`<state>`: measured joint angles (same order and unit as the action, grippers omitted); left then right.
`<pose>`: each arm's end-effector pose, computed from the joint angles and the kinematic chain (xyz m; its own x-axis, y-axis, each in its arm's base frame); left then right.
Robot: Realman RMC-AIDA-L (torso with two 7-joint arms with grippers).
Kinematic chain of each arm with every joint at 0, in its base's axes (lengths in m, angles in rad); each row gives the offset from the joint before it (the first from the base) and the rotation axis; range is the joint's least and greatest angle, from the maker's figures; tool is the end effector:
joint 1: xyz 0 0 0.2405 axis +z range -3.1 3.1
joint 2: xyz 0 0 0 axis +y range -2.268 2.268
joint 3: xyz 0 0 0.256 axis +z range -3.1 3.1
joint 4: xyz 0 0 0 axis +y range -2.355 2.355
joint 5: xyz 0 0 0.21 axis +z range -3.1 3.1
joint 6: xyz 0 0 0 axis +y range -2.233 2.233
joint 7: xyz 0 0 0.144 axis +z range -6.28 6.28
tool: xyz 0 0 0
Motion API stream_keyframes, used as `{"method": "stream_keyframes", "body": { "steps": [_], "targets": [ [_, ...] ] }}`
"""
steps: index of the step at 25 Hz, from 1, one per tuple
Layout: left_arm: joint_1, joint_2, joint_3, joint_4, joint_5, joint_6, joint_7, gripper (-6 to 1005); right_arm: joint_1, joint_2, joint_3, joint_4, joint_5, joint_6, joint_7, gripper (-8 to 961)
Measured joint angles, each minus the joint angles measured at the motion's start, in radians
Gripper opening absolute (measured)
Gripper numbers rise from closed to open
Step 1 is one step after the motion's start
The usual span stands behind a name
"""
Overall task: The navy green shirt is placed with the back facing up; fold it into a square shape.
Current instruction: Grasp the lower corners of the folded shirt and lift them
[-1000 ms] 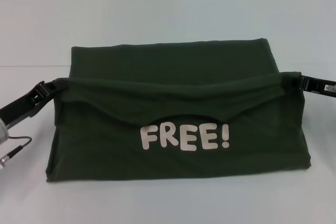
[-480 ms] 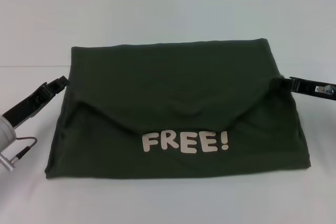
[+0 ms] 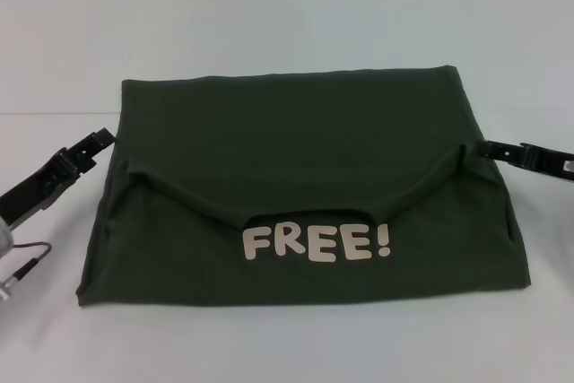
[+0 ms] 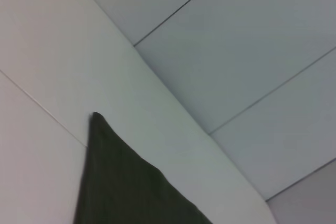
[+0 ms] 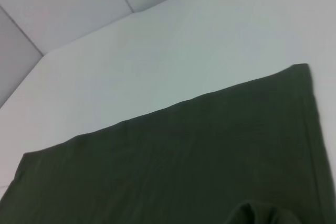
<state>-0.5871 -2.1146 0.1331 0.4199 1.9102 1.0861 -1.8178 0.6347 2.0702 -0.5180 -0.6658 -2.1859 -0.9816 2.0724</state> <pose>-0.3284 0.3734 0.0175 -0.0721 0.4571 0.8865 0.9868 -0.0966 0.1300 0.3085 0.4094 0.0409 0.3223 -0.6458 -0.6921 -0.9459 -0.1907 -0.2626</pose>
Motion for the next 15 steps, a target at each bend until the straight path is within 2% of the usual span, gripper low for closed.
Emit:
{"method": "stream_keyframes", "body": {
  "steps": [2,4,5,8,10,11,15],
  "targets": [
    [0.02,0.022,0.018,-0.002,0.002,0.06,-0.029,587,-0.021,-0.009,0.0,-0.004,0.021,-0.019,-0.001,611],
    [0.049,0.057,0.084,-0.002,0.002,0.126,-0.082,676,-0.044,-0.025,0.0,-0.006,0.038,-0.059,-0.001,708],
    [0.06,0.07,0.115,-0.002,0.003,0.146,-0.108,681,-0.055,-0.035,0.001,-0.006,0.043,-0.09,-0.001,756],
    [0.094,0.136,0.268,-0.001,0.009,0.208,-0.23,698,-0.085,-0.063,0.003,-0.005,0.056,-0.185,0.0,849],
    [0.105,0.168,0.337,0.02,0.049,0.246,-0.296,709,-0.102,-0.075,0.004,-0.006,0.059,-0.232,0.0,911],
    [0.107,0.177,0.35,0.042,0.087,0.27,-0.32,714,-0.11,-0.08,0.004,-0.006,0.059,-0.252,0.0,942],
    [0.093,0.199,0.358,0.136,0.265,0.356,-0.372,721,-0.127,-0.086,0.004,-0.007,0.059,-0.299,0.0,938]
  ]
}}
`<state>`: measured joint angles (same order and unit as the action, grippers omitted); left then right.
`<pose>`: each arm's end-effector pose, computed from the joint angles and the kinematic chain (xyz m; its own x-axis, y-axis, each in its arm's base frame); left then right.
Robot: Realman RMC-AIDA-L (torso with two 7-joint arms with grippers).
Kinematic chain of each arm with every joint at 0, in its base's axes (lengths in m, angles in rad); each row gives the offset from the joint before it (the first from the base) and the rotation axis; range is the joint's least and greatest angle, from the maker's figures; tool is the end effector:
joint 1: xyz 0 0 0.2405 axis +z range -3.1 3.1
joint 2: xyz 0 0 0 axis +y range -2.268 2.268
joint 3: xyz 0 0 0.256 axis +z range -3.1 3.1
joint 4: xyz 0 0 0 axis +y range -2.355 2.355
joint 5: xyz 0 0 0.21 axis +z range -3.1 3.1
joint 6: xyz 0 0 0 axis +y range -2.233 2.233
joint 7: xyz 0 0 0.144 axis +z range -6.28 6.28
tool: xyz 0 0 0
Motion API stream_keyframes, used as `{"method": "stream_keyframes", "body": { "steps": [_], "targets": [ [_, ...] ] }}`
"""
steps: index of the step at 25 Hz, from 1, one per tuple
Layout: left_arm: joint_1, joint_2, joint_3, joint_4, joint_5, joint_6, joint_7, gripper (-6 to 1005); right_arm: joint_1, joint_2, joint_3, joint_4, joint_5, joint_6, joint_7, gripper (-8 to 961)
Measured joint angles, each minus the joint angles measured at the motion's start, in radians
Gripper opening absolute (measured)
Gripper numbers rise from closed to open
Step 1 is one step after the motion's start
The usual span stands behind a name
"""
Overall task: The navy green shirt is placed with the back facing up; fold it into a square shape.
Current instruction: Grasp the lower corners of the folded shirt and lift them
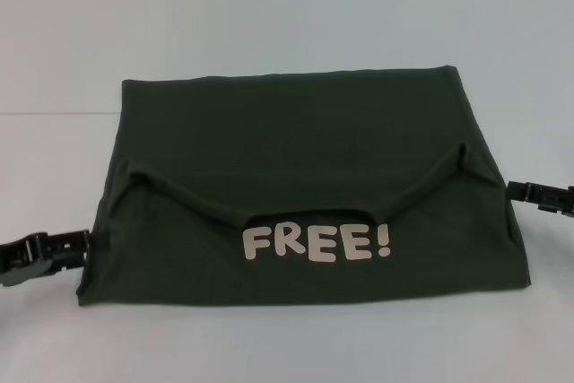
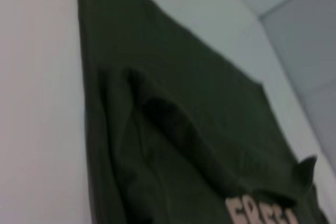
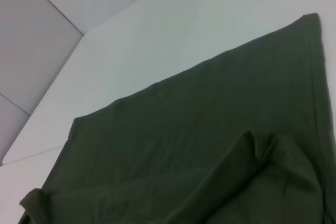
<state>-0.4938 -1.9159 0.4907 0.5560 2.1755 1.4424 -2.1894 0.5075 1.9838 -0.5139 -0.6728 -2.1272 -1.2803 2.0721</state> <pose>-0.3448 0.3309 0.0645 0.0956 0.8376 0.5378 0.9862 -0.1530 0.0631 0.3354 0.3593 0.0673 0.2641 -0.7191 -0.6427 -0.9621 -0.2430 -0.1235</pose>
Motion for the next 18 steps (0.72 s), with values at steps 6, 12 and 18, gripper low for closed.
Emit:
{"method": "stream_keyframes", "body": {
  "steps": [6,12,18],
  "targets": [
    [-0.045,0.008,0.008,0.017,0.1,-0.006,0.027,724,0.0,0.006,-0.009,0.006,-0.004,0.002,-0.009,936],
    [-0.051,0.0,0.038,0.009,0.104,-0.102,0.076,727,0.004,0.01,-0.013,0.008,-0.004,0.005,-0.01,935],
    [-0.051,-0.028,0.086,0.008,0.105,-0.147,0.098,728,0.006,0.011,-0.013,0.009,-0.005,0.013,-0.01,934]
  ]
}}
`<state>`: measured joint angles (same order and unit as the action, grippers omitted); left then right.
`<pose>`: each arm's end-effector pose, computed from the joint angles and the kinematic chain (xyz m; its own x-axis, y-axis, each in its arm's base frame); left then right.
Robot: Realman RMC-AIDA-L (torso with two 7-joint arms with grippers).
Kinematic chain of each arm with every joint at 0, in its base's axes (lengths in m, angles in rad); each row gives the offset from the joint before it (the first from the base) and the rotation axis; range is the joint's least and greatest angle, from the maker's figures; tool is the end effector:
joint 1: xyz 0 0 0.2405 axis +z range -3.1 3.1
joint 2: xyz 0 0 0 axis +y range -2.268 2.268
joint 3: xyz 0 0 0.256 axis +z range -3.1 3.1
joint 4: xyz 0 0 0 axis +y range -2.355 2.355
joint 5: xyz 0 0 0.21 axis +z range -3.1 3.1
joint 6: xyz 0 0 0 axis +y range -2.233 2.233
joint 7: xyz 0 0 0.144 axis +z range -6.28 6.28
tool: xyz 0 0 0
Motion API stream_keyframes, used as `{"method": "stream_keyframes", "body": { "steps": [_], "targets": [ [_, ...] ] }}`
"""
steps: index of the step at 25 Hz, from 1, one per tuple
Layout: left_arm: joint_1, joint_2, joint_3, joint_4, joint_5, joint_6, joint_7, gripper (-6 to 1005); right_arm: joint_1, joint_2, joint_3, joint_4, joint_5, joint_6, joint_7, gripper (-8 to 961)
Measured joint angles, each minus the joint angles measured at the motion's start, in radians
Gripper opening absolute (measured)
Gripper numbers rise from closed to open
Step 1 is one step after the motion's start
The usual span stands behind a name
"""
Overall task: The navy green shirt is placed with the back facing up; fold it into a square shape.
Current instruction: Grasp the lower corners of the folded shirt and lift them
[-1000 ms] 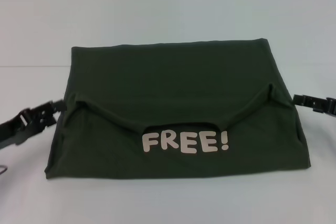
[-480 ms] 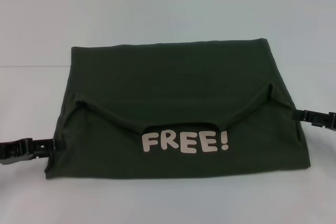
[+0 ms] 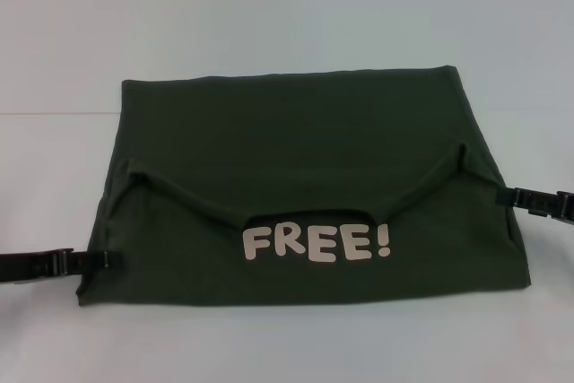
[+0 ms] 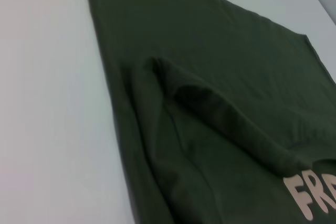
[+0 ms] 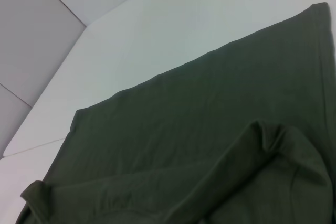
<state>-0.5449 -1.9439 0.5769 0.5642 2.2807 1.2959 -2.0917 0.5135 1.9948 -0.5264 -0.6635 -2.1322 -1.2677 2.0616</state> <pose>-0.3452 0.3485 0.0439 0.2941 0.8407 0.4546 0.9556 -0.2503 -0.1553 0.3331 0.3599 0.0587 0.2740 -0.7265 -0.6302 -0.9594 -0.2522 -0.1264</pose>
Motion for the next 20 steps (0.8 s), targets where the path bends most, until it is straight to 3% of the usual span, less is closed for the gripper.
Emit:
{"method": "stream_keyframes", "body": {
  "steps": [11,20],
  "targets": [
    [0.002,-0.019,0.026,0.004,0.0,-0.028,0.029,730,-0.001,0.002,0.0,0.001,0.0,0.005,0.0,932],
    [-0.001,-0.02,0.029,0.002,0.0,-0.013,0.037,728,0.0,0.004,-0.001,0.002,-0.002,0.005,0.0,930]
  ]
}}
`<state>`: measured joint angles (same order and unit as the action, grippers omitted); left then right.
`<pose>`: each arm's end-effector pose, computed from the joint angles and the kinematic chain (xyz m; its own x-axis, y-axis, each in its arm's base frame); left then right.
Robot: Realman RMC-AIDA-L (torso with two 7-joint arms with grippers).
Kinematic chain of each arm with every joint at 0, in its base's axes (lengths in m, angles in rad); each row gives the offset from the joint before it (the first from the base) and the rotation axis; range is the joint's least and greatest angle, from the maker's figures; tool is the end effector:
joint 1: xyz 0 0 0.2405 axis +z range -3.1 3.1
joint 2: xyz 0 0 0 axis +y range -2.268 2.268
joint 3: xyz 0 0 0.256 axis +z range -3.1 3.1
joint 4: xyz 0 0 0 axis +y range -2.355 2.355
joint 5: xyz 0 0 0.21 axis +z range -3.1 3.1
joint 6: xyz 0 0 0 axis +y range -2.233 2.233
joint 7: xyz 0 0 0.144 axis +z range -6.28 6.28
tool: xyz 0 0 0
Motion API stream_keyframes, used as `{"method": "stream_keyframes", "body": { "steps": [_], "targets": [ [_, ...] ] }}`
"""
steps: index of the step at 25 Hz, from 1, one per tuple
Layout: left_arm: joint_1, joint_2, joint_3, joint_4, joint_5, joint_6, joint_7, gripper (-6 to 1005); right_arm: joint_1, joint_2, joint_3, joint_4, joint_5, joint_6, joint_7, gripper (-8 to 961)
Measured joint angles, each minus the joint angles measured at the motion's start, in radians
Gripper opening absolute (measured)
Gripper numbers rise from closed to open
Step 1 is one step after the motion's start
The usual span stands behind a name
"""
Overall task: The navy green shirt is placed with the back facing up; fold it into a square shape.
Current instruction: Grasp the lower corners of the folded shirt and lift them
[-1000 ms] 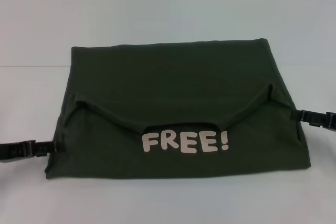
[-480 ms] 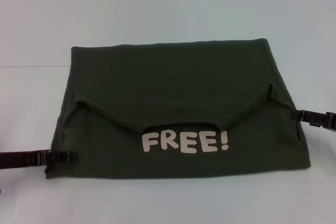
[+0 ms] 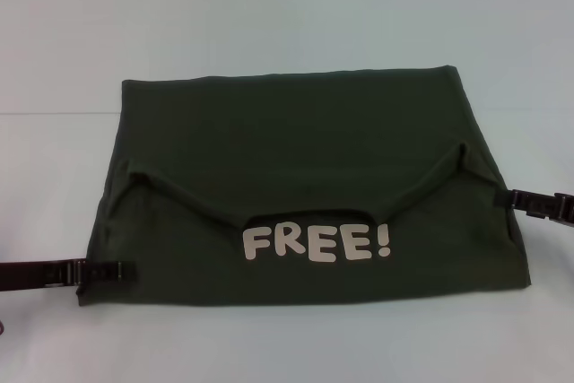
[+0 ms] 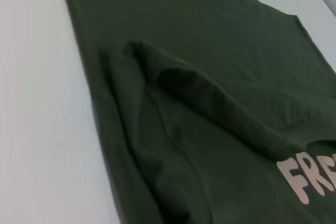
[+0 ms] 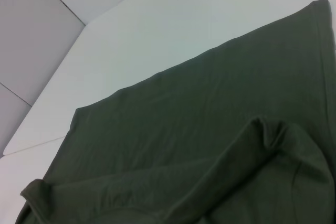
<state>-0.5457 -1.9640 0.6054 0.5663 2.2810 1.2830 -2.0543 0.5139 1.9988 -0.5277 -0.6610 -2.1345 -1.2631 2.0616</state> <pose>-0.3417 0.3472 0.0323 0.3393 0.8378 0.4278 0.9405 -0.2935 -0.1712 0.3331 0.3597 0.0562 0.2716 -0.7290 -0.6283 -0.9602 -0.2498 -0.1252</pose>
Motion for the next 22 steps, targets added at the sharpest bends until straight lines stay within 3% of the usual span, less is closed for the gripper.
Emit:
{"method": "stream_keyframes", "body": {
  "steps": [21,22],
  "targets": [
    [-0.007,0.002,0.038,0.006,0.005,0.016,-0.044,723,-0.001,0.003,0.0,0.0,-0.001,-0.001,0.0,925],
    [-0.007,0.001,0.039,0.007,0.011,0.006,-0.052,677,-0.001,0.003,0.0,0.0,-0.002,-0.001,0.0,925]
  ]
}}
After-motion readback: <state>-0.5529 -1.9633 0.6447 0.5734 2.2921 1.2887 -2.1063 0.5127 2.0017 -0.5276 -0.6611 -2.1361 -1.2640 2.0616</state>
